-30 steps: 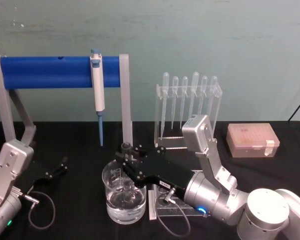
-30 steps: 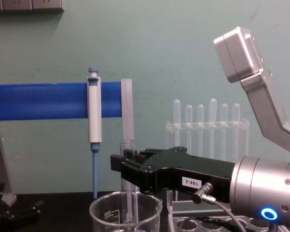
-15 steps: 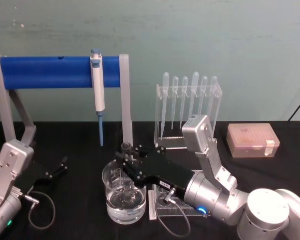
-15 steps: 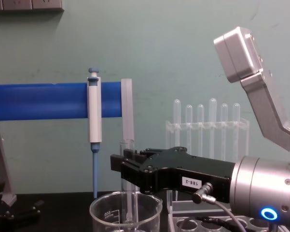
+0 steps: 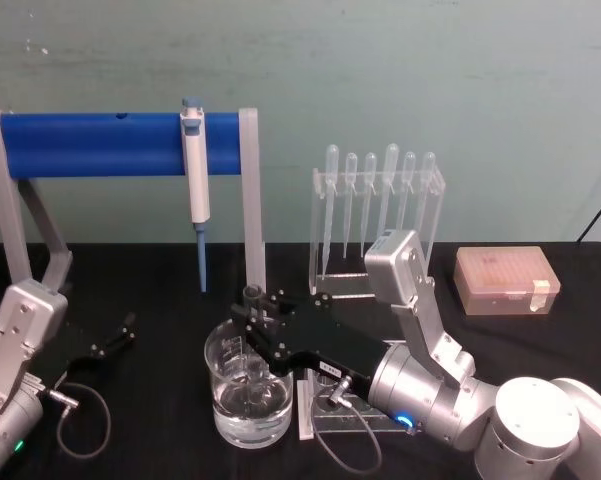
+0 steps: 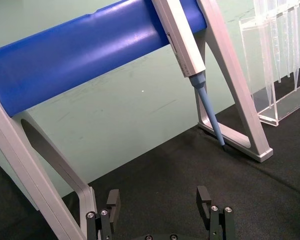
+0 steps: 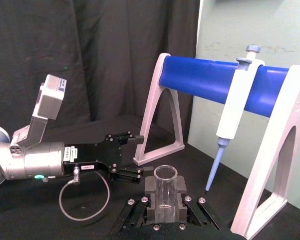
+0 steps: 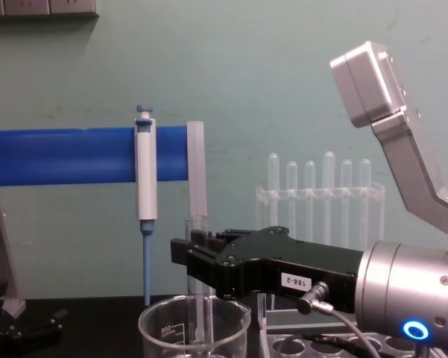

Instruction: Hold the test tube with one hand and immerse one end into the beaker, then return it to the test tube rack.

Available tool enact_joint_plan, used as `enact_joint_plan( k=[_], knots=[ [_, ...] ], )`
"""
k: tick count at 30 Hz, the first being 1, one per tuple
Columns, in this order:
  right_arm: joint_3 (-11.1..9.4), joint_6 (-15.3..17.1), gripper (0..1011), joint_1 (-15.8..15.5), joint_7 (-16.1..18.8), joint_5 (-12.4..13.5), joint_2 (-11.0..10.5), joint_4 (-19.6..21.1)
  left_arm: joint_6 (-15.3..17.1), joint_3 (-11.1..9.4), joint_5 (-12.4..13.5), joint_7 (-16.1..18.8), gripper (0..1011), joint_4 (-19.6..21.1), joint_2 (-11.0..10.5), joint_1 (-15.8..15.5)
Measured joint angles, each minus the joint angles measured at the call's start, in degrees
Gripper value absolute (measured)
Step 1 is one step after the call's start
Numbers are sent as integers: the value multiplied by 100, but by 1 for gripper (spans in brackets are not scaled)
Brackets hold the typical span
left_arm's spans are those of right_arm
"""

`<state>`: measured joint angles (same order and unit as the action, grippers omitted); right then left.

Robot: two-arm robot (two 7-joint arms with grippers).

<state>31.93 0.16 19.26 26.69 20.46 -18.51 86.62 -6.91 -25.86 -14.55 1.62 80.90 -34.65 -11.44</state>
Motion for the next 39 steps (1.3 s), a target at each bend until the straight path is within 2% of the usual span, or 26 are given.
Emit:
enact_joint_plan(
  k=[39],
  knots=[
    [0, 0, 224, 0, 0, 0, 0, 0, 0, 0, 0, 0, 1000, 0, 0, 1]
  ],
)
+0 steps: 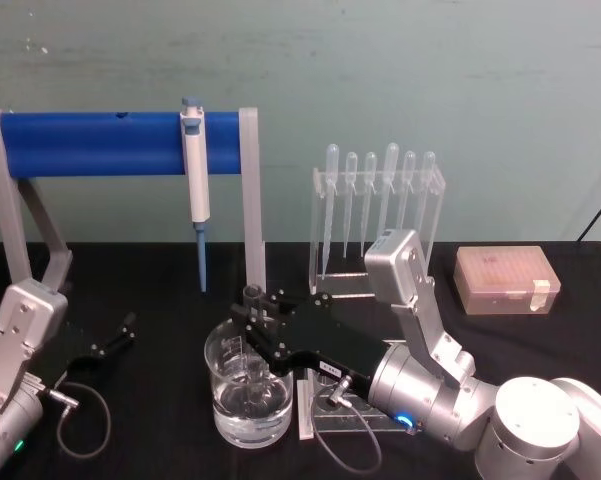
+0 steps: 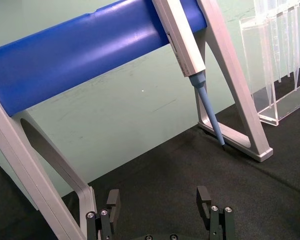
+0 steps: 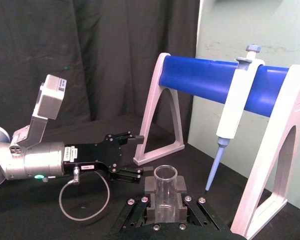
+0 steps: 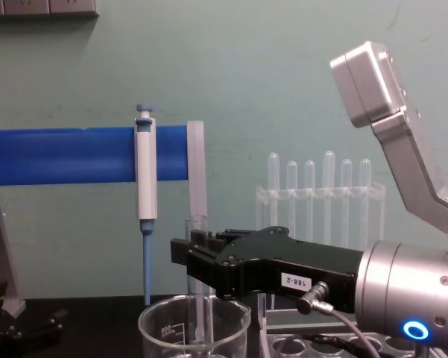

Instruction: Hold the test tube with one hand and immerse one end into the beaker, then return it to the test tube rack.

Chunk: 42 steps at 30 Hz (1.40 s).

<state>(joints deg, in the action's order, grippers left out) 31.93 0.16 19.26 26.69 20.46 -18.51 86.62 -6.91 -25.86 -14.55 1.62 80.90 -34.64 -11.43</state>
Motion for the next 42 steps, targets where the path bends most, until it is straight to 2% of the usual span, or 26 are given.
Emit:
enact_joint_plan(
  k=[42],
  knots=[
    [0, 0, 224, 0, 0, 0, 0, 0, 0, 0, 0, 0, 1000, 0, 0, 0]
  ],
)
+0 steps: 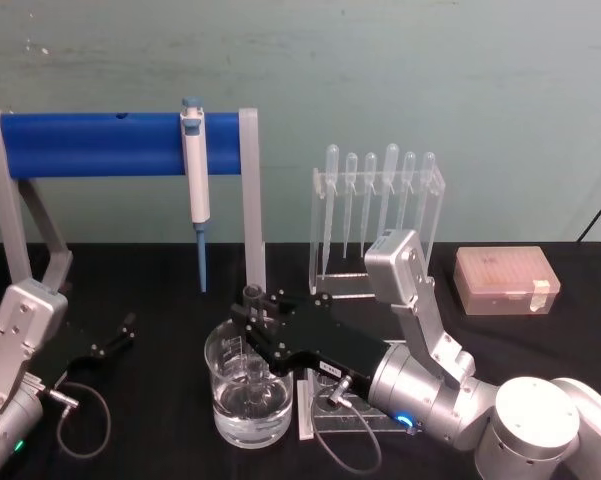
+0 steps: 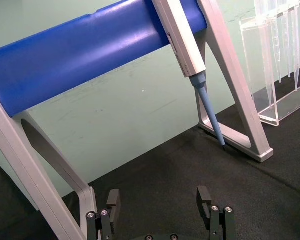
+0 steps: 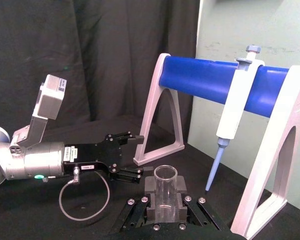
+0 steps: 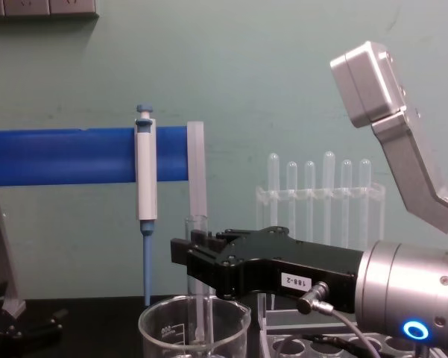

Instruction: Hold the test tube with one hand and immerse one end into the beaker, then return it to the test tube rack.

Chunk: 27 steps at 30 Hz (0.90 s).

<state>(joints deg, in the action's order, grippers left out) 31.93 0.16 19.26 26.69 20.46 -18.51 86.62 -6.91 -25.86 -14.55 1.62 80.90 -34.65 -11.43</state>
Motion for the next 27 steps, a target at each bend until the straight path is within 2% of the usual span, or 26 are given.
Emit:
enact_joint_plan(
  k=[27],
  knots=[
    [0, 0, 224, 0, 0, 0, 0, 0, 0, 0, 0, 0, 1000, 0, 0, 0]
  ],
)
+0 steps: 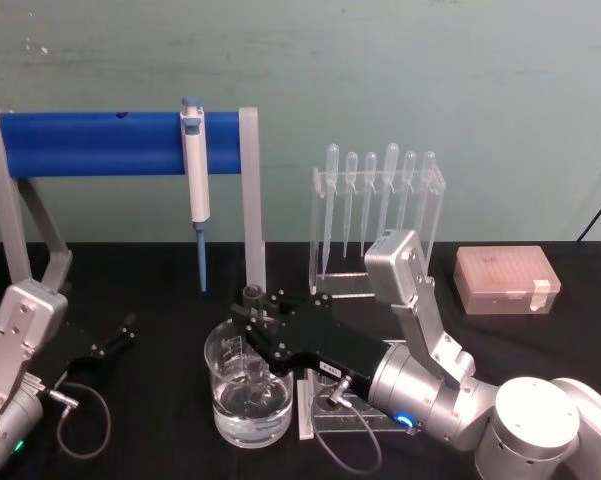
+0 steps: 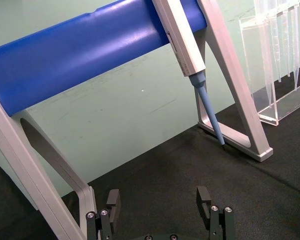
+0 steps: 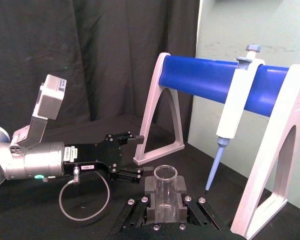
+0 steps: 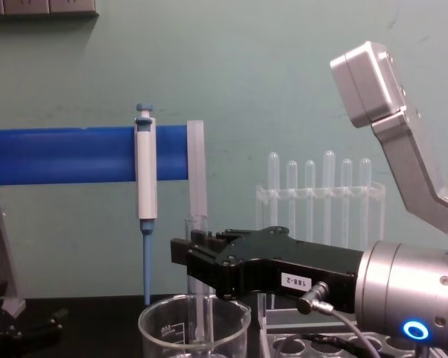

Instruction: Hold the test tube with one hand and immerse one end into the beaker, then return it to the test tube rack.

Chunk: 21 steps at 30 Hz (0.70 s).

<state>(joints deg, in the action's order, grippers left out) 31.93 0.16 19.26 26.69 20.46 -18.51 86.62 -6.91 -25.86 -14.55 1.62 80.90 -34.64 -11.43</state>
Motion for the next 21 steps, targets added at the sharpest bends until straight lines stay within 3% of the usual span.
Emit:
enact_joint_plan(
  k=[21],
  knots=[
    [0, 0, 224, 0, 0, 0, 0, 0, 0, 0, 0, 0, 1000, 0, 0, 0]
  ],
)
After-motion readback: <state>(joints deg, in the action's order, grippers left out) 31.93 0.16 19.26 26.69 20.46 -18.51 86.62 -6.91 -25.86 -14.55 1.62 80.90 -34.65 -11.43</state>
